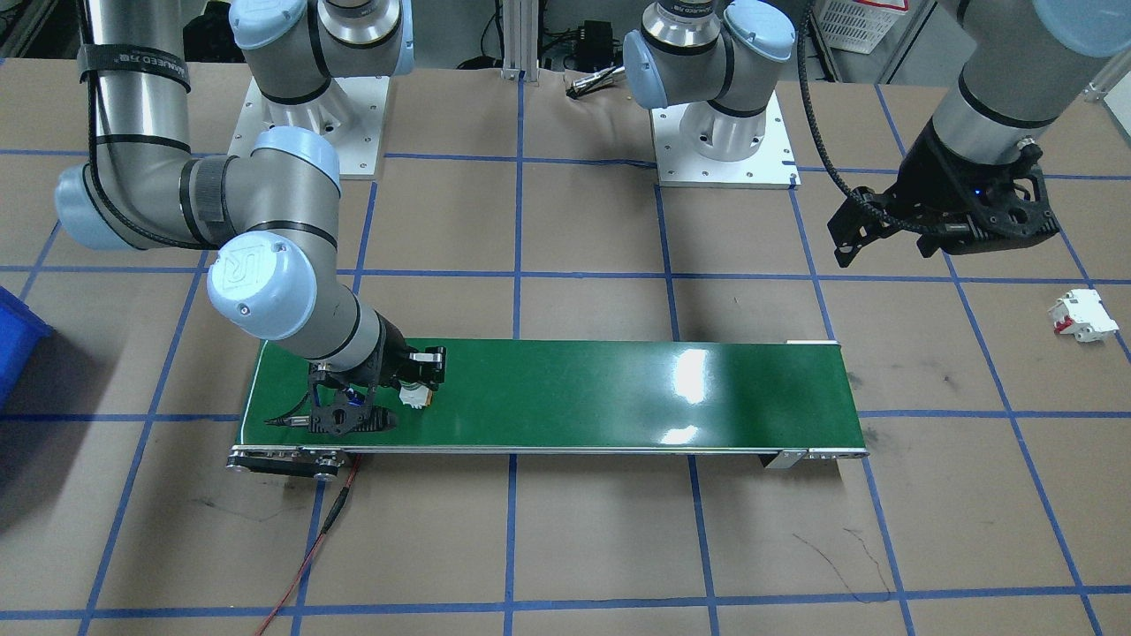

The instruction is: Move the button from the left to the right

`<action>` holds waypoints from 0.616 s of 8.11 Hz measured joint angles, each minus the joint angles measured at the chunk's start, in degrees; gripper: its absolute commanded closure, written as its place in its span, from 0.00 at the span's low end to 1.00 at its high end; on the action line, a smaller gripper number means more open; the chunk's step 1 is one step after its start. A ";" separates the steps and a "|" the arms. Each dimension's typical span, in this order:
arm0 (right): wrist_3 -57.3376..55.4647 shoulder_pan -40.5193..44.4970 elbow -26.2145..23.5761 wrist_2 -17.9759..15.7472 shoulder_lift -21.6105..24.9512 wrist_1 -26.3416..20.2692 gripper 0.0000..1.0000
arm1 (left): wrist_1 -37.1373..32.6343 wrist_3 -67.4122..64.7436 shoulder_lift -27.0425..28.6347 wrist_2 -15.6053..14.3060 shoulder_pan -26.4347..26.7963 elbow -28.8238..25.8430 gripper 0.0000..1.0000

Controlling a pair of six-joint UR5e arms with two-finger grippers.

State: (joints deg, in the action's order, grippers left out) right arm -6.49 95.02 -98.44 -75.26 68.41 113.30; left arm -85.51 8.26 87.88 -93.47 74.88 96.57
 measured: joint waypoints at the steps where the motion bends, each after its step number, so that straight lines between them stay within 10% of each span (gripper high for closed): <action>1: 0.29 -0.03 0.36 -2.00 0.43 -0.07 1.00 | -0.01 0.00 0.00 -0.03 0.00 -0.03 0.00; 5: 1.83 -5.81 8.69 -8.58 4.70 -11.25 1.00 | -0.02 0.01 0.01 -0.05 -0.05 -0.06 0.00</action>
State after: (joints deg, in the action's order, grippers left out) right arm -4.66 89.21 -89.75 -83.84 73.11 102.04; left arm -85.54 8.26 87.90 -93.51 74.83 96.51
